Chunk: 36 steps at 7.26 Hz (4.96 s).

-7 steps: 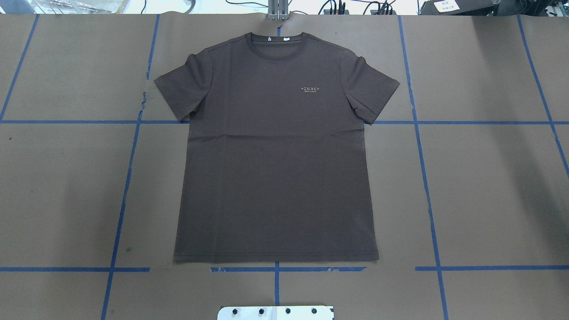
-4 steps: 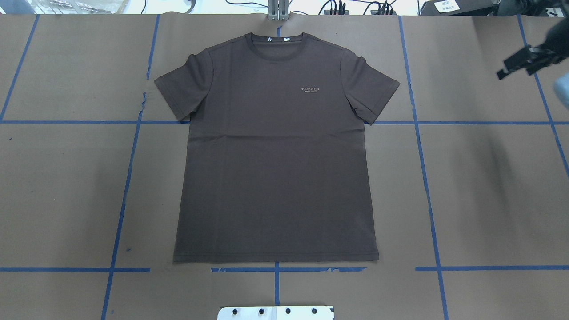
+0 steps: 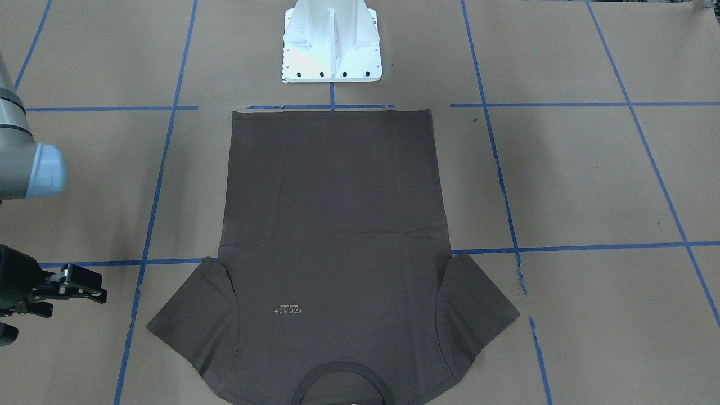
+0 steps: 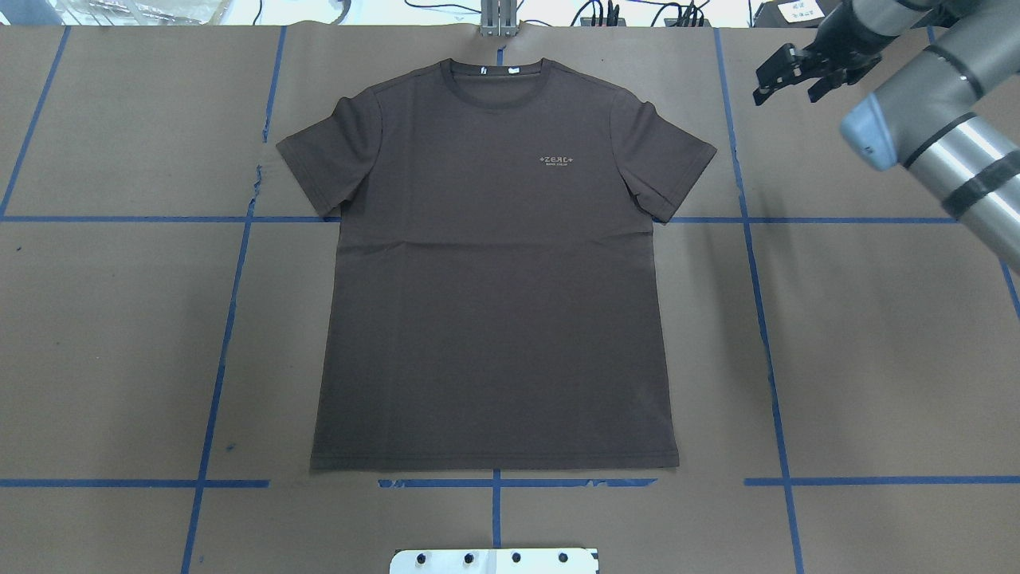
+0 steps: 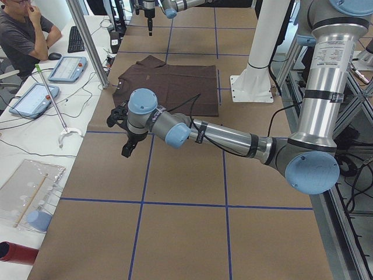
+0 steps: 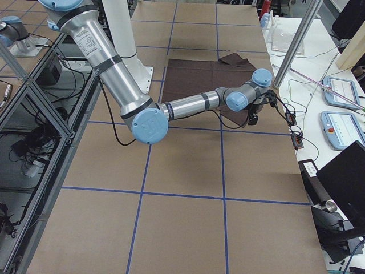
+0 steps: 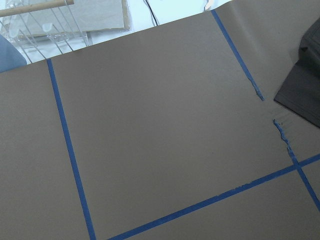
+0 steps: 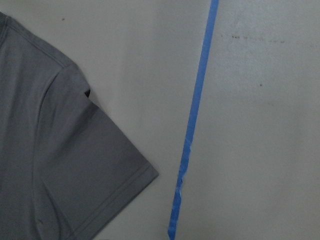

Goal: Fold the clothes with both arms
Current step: 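Move the right gripper down to the sleeve nearest it, then grasp the sleeve tip with the right gripper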

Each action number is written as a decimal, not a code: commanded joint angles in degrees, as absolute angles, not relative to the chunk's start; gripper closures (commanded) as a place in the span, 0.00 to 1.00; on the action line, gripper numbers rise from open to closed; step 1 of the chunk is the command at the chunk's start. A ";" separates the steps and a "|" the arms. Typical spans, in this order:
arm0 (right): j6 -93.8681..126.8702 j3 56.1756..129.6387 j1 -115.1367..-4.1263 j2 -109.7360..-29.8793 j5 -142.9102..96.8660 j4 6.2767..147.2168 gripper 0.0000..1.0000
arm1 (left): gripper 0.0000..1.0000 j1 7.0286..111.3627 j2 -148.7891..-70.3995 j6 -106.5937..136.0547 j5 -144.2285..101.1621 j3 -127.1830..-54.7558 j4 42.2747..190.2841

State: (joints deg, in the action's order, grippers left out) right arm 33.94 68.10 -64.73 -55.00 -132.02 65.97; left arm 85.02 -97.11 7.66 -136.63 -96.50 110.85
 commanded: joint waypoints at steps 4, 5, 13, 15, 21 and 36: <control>47.55 60.30 -55.20 -51.42 -120.06 58.18 0.02 | 0.00 84.99 -97.12 7.65 -136.84 -96.06 111.09; 47.46 58.12 -55.20 -50.02 -120.06 58.18 0.03 | 0.00 84.99 -97.21 7.73 -136.85 -95.89 111.09; 47.29 53.09 -55.20 -48.52 -119.97 57.22 0.43 | 0.00 84.99 -97.29 7.73 -136.85 -95.80 111.01; 47.28 52.74 -55.20 -48.08 -120.32 57.22 0.53 | 0.00 84.99 -97.73 7.91 -136.76 -95.71 110.92; 47.11 52.91 -55.20 -47.11 -120.59 57.22 1.00 | 0.00 84.99 -98.61 11.69 -136.76 -96.33 110.92; 45.36 52.28 -55.20 -46.41 -120.59 57.57 1.00 | 0.00 84.99 -98.61 11.87 -136.85 -96.77 110.92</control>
